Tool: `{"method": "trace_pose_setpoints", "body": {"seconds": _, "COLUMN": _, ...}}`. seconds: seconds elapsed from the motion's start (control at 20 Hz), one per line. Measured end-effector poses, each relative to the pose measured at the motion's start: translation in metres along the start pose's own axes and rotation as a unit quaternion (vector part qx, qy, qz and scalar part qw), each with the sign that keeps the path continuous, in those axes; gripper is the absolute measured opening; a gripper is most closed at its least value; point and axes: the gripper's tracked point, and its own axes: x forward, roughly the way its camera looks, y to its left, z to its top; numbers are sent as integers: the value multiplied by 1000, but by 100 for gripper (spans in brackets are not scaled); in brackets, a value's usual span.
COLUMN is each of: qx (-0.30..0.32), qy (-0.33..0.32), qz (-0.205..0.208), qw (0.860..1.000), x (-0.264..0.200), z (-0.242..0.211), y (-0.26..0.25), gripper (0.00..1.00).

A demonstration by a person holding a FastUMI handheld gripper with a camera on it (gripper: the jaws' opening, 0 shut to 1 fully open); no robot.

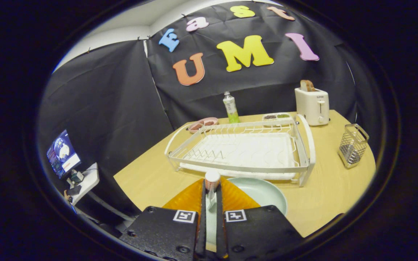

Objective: Take the plate from the dish rack, then take the spoon from the basket and place it into the plate.

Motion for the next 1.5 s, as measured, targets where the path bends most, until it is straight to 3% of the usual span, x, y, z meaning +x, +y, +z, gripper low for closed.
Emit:
{"method": "trace_pose_setpoints", "body": {"seconds": 0.15, "qx": -9, "qy": -4, "qz": -26, "qw": 1000, "x": 1, "z": 5, "y": -12, "gripper": 21}}
{"method": "trace_pose_setpoints", "body": {"seconds": 0.35, "qx": -25, "qy": -40, "qz": -75, "qw": 996, "x": -6, "z": 20, "y": -35, "gripper": 57}}
{"method": "trace_pose_setpoints", "body": {"seconds": 0.55, "qx": -16, "qy": -78, "qz": -93, "qw": 992, "x": -17, "z": 32, "y": -44, "gripper": 95}}
{"method": "trace_pose_setpoints", "body": {"seconds": 0.6, "qx": -23, "qy": -91, "qz": -108, "qw": 990, "x": -24, "z": 36, "y": -49, "gripper": 99}}
{"method": "trace_pose_setpoints", "body": {"seconds": 0.95, "qx": -58, "qy": -172, "qz": -167, "qw": 969, "x": -90, "z": 51, "y": -45, "gripper": 100}}
{"method": "trace_pose_setpoints", "body": {"seconds": 1.15, "qx": -70, "qy": -228, "qz": -228, "qw": 944, "x": -143, "z": 48, "y": -57, "gripper": 100}}
{"method": "trace_pose_setpoints", "body": {"seconds": 1.25, "qx": -75, "qy": -258, "qz": -239, "qw": 933, "x": -166, "z": 44, "y": -50, "gripper": 100}}
{"method": "trace_pose_setpoints", "body": {"seconds": 1.5, "qx": -53, "qy": -252, "qz": -196, "qw": 946, "x": -183, "z": 0, "y": -32, "gripper": 100}}
